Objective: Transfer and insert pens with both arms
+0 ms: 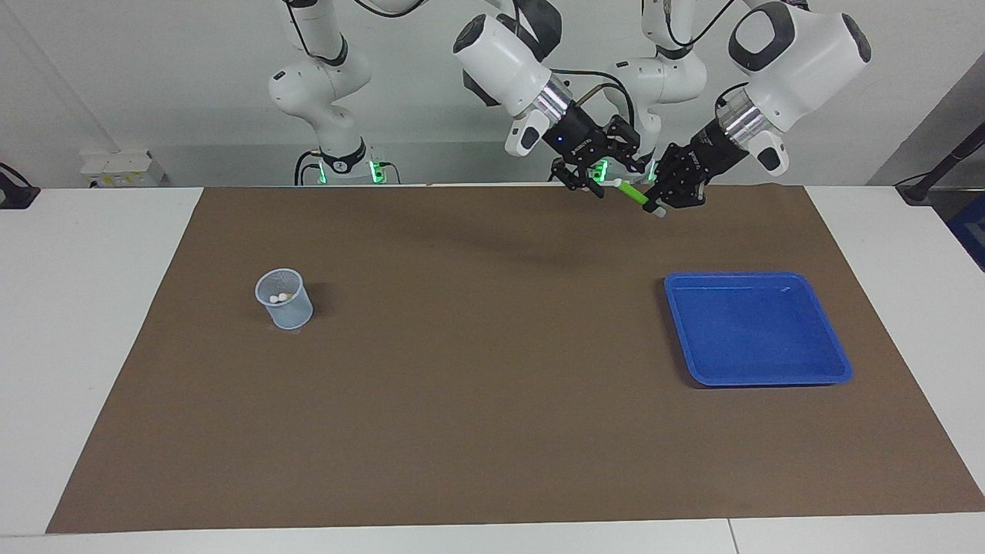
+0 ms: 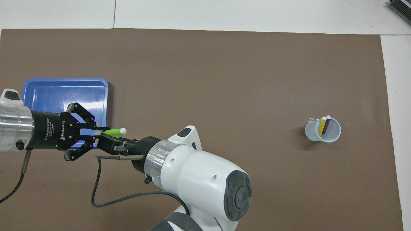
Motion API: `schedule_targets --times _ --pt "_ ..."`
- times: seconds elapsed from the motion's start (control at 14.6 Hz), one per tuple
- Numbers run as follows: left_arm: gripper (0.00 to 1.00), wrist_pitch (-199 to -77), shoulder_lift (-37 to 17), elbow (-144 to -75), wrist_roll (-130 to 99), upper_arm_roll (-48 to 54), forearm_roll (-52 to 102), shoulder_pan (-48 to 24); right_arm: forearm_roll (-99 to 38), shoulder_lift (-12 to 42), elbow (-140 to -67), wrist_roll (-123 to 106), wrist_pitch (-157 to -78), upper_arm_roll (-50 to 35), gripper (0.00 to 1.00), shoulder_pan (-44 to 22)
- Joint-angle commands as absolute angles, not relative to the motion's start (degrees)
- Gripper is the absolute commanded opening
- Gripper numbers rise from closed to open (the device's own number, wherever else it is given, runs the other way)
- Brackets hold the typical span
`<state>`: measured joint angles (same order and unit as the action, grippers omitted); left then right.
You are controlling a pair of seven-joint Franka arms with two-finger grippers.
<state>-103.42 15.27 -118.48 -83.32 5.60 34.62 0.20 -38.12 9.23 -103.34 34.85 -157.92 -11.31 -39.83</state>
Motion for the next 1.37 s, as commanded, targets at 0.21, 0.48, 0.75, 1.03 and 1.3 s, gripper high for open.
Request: schedule_targets --times 0.21,0.48,0.75,1.03,1.3 --pt "0.00 -104.9 17.6 -121.0 -84.7 5.0 35.6 -1.1 -35.2 10.1 -102.1 35.6 -158.1 -11.1 0.34 -39.3" --pt "0.00 -104.9 17.8 -121.2 -84.7 5.0 35.6 -1.4 -34.8 10.3 -101.8 35.5 -158.2 -11.1 0.34 -39.1" --pt "0.00 -104.8 17.9 -121.2 -84.7 5.0 35.6 -1.4 -34.8 10.8 -100.6 35.4 -158.1 -11.0 0.34 -38.8" --pt "0.00 -104.7 18.0 -121.2 -84.7 5.0 35.6 -1.4 -34.7 10.8 -100.5 35.4 -158.1 -11.0 0.24 -38.8" --pt "0.00 -104.5 18.0 -121.2 -84.7 5.0 35.6 -1.4 -34.6 10.9 -100.6 35.4 -158.2 -11.1 0.00 -38.5"
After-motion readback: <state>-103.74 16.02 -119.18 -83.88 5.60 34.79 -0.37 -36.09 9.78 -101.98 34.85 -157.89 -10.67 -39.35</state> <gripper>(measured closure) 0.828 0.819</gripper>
